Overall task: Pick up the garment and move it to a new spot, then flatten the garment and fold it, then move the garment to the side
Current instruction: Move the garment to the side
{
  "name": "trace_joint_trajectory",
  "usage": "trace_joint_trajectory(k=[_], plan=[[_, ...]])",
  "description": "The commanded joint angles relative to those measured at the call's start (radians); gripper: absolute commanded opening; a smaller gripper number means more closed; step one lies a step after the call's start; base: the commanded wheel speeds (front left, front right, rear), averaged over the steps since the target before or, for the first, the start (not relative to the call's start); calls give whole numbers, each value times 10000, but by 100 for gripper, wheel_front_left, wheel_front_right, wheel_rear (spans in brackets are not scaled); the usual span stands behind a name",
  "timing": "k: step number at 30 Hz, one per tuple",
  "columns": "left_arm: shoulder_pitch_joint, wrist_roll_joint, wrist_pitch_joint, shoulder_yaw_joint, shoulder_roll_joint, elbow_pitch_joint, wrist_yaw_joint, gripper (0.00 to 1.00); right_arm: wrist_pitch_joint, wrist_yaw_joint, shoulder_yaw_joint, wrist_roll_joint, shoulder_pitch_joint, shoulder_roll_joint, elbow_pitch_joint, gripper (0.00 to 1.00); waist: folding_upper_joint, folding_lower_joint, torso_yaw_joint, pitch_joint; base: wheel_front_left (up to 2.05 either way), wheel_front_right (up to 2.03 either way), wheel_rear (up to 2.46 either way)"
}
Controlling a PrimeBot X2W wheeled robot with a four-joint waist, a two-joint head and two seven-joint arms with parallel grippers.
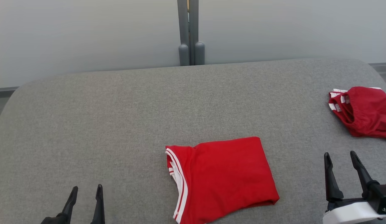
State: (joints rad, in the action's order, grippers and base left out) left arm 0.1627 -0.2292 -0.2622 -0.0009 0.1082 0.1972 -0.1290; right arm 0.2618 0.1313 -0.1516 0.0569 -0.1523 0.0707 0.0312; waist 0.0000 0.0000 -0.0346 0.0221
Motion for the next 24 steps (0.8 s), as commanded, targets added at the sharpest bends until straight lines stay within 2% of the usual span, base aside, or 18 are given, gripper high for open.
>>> trace_joint_trajectory(k=[1,4,6,9,14,19,24], plan=[[88,4,-27,107,-22,-142,-29,100,41,-12,211,232,189,88,-184,100,0,0,-10,-33,0,0,0],[139,10,-29,188,-92,-322,-29,100,40,-12,738,687,277,372,-66,100,0,0,-66,-80,0,0,0],[150,20,-29,247,-129,-451,-27,100,-417,-10,1361,1139,456,781,157,100,0,0,-108,-138,0,0,0],[180,53,-29,293,-190,-602,-27,100,-2323,-9,2278,2075,797,1439,96,100,0,0,-154,-304,0,0,0],[-43,102,-27,233,-246,-605,-28,100,-5426,-15,2904,3398,1820,2217,-375,100,0,0,-155,-882,0,0,0],[-293,84,-27,139,-296,-566,-28,100,-7466,-7,3281,3921,2512,2183,122,100,0,0,-307,-1221,0,0,0],[-556,70,-27,34,-302,-485,-28,100,-8253,-9,3632,4070,3017,1944,1063,100,0,0,-499,-1437,0,0,0]])
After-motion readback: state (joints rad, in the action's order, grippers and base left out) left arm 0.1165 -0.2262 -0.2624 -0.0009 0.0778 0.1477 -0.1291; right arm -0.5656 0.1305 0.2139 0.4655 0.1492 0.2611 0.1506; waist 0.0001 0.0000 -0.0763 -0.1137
